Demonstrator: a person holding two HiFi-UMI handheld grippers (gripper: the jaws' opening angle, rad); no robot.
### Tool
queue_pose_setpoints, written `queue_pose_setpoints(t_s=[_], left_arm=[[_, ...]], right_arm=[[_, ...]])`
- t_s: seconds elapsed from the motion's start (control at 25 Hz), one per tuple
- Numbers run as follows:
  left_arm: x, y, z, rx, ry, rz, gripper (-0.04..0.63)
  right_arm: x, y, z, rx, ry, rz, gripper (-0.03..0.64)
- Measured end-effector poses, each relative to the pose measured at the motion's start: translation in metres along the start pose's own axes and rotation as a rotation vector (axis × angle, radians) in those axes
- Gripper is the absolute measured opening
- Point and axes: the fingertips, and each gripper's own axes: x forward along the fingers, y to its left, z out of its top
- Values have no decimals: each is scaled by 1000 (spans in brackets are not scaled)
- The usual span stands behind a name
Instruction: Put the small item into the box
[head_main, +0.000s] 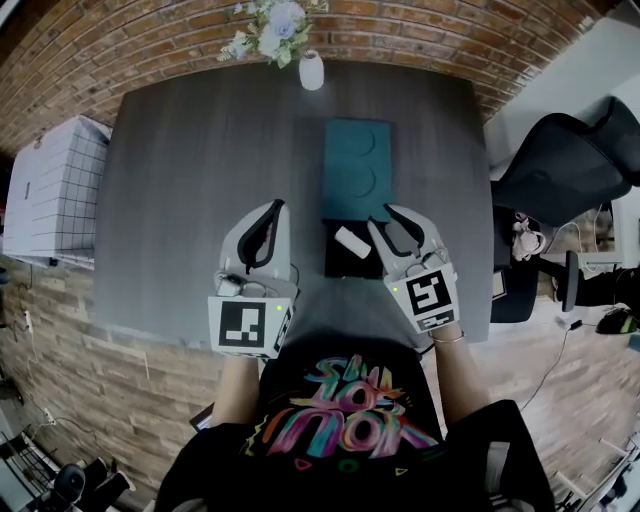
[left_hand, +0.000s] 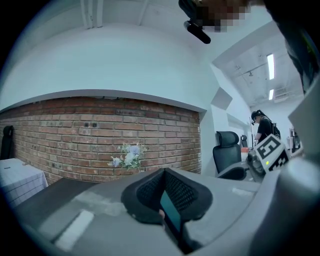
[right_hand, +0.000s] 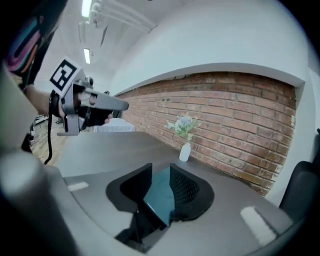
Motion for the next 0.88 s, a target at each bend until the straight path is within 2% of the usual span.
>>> queue_pose_setpoints(t_s=[0.36, 0.88], left_arm=[[1, -7, 0, -9, -6, -23, 2], [1, -12, 3, -22, 2, -27, 2]], right_arm=[[-52, -40, 59, 56, -201, -81, 81], [-84, -52, 67, 183, -283, -118, 2]])
